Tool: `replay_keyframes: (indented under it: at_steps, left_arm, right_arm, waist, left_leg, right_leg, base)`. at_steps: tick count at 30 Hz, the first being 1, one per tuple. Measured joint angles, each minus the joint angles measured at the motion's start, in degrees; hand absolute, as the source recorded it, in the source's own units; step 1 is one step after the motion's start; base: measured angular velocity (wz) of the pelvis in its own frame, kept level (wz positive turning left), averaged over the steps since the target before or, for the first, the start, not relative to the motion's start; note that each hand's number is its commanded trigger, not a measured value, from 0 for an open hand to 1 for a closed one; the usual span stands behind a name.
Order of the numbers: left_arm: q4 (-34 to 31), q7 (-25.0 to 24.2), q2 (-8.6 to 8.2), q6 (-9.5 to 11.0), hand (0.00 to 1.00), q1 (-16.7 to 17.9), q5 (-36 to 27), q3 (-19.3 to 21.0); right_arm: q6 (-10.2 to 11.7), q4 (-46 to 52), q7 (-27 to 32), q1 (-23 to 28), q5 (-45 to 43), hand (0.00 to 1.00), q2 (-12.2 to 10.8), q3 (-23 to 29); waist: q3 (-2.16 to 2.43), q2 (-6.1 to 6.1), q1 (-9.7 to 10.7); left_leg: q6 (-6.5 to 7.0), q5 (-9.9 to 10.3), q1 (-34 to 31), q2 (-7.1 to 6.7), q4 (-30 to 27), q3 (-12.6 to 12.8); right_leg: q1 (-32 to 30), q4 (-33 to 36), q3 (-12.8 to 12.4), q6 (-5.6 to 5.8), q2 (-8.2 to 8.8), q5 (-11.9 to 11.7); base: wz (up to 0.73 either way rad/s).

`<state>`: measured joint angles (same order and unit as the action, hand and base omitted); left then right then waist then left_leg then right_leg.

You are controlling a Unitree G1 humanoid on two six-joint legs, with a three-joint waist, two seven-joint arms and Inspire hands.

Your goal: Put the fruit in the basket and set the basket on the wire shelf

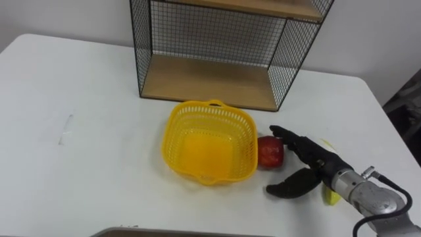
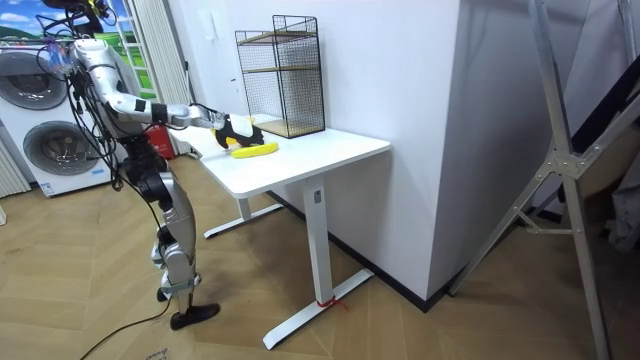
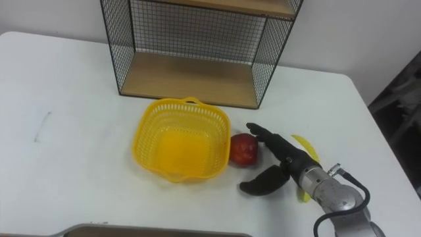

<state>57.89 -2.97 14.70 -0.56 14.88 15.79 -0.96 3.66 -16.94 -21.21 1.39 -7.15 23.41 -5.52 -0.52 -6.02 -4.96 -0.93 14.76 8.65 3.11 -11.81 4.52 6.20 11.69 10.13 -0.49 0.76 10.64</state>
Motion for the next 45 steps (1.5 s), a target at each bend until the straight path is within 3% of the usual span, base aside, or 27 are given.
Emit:
replay_keyframes:
  at_steps: [12, 45]
  left_arm:
    - [0.0, 0.0, 0.05, -0.9, 0.0, 0.1, 0.0, -0.4]
    - [-0.1, -0.1, 0.34, -0.9, 0.0, -0.9, -0.1, -2.6]
  right_arm:
    - [0.0, -0.1, 0.1, -0.4, -3.2, 0.0, -0.8, 0.1]
    - [0.0, -0.2, 0.6, -2.8, -5.2, 0.0, -0.9, -1.2]
  waist:
    - [0.02, -0.13, 0.1]
    - [-0.06, 0.12, 0.0]
  left_leg:
    - [0.0, 0.0, -0.2, 0.02, 0.0, 0.0]
    - [-0.01, 0.0, -0.5, 0.07, 0.0, 0.0]
  right_leg:
    - [0.0, 0.0, 0.2, 0.0, -0.03, 0.0]
    - [-0.3, 0.1, 0.1, -0.02, -0.1, 0.0]
  base:
    - [0.0]
    - [0.0]
